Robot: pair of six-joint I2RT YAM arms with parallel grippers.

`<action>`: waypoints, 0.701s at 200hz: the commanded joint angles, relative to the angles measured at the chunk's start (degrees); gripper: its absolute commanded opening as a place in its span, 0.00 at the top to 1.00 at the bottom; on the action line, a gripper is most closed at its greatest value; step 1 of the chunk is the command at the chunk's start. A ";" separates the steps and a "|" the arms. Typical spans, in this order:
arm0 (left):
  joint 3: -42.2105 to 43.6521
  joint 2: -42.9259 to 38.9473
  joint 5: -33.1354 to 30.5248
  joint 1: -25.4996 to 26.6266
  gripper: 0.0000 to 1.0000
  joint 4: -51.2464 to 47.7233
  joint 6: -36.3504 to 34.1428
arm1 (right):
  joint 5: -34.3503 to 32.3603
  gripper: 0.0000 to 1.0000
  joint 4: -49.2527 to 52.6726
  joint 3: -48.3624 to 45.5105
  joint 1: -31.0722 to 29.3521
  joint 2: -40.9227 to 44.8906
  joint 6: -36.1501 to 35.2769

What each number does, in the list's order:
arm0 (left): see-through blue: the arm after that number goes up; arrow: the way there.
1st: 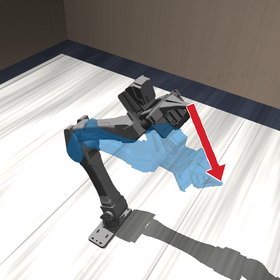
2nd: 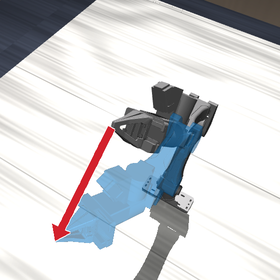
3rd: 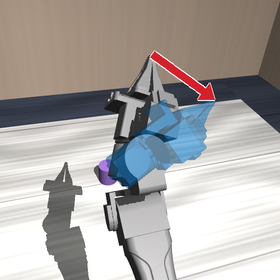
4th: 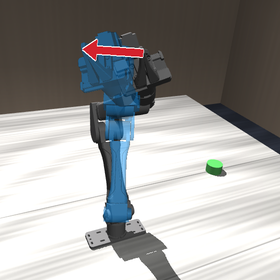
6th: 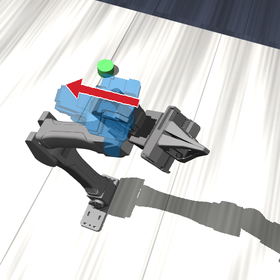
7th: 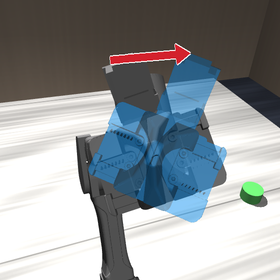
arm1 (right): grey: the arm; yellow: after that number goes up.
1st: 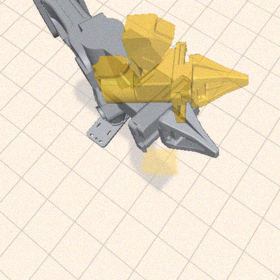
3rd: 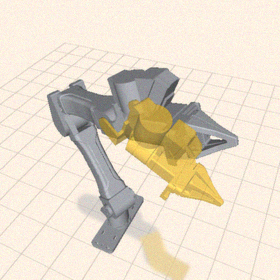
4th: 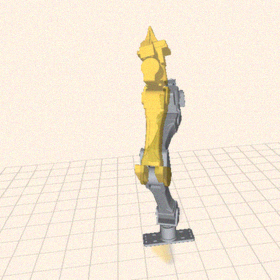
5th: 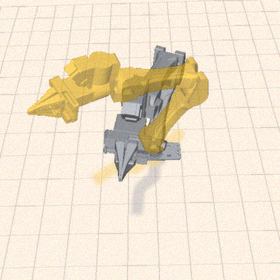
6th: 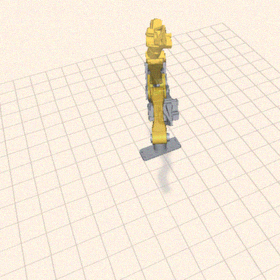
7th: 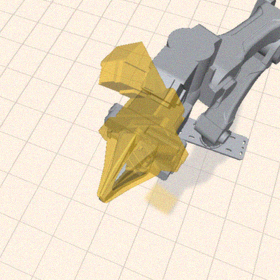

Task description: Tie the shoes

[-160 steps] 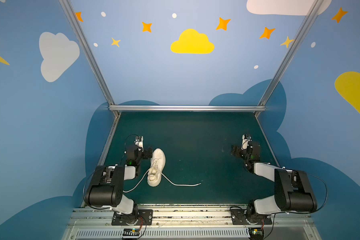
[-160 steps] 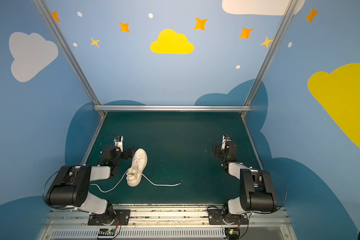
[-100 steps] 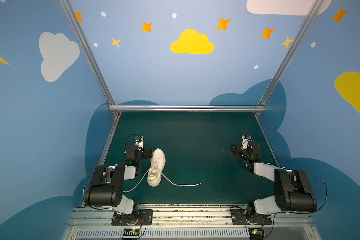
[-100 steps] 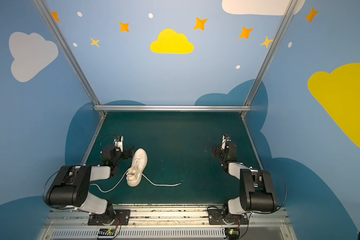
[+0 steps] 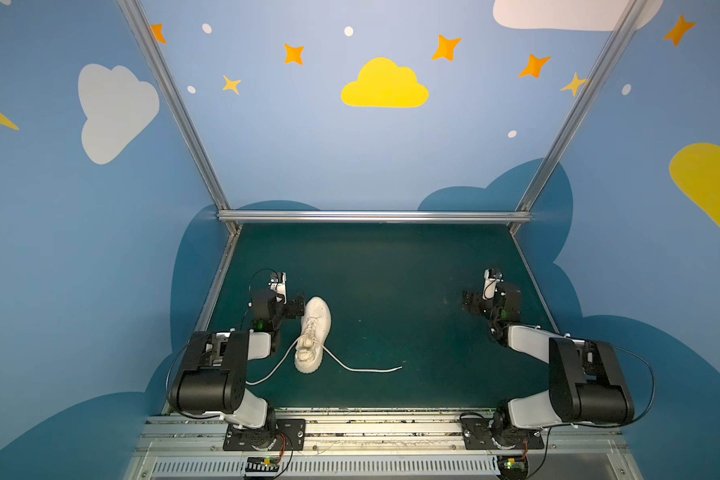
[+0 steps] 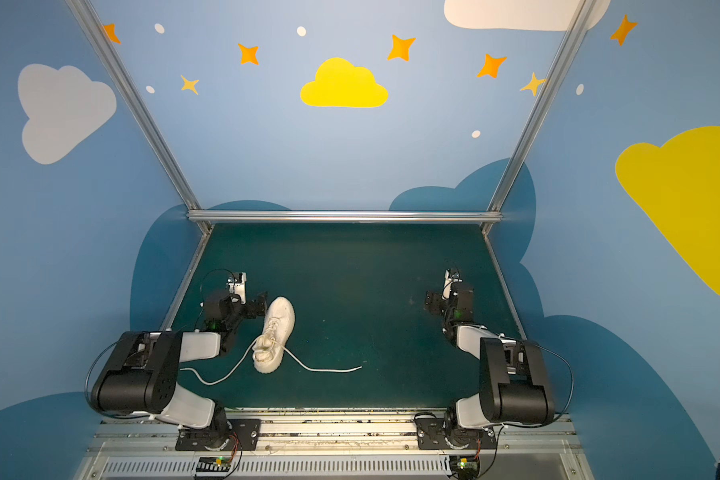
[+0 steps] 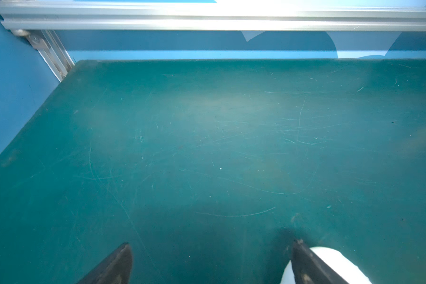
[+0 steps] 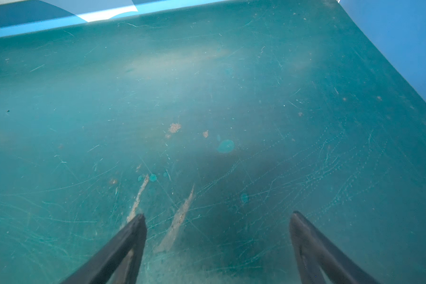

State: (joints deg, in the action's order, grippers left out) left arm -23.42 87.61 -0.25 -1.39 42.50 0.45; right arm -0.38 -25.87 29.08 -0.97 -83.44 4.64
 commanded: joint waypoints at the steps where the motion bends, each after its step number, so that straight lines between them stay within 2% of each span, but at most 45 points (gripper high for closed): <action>1: -3.11 -3.70 -2.11 -0.13 0.01 -4.60 0.94 | -0.14 0.10 0.38 1.24 -0.22 0.16 -0.23; 24: -11.44 -9.21 -4.19 0.15 0.01 -25.54 3.16 | -0.12 0.10 0.09 1.08 -0.26 0.33 -0.45; 37: -16.85 -11.28 -7.43 0.72 0.01 -37.82 6.08 | -0.74 0.10 2.68 2.41 -0.39 1.60 -0.22; 52: -22.65 -12.53 -7.74 1.47 0.01 -51.56 7.11 | -1.93 0.10 12.28 6.98 -0.67 4.22 0.17; 76: -30.14 -13.04 -6.63 3.43 0.01 -69.43 7.60 | -3.83 0.10 28.62 15.61 -1.38 6.24 5.96; 89: -32.33 -13.52 -6.64 4.50 0.01 -76.37 8.09 | -1.66 0.10 35.61 18.74 -2.03 6.87 8.71; 108: -34.13 -14.31 -3.54 5.34 0.05 -84.30 10.48 | 2.67 0.10 40.56 20.54 -3.46 7.35 11.17; 140: -34.44 -17.31 0.30 6.66 0.22 -94.07 14.18 | 7.77 0.10 43.96 21.96 -6.27 7.04 13.43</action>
State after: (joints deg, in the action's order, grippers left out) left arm -57.12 73.56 -3.70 4.51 -36.82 10.81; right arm 2.42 9.06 50.11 -5.30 -75.96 14.70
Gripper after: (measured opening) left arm 0.832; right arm 0.898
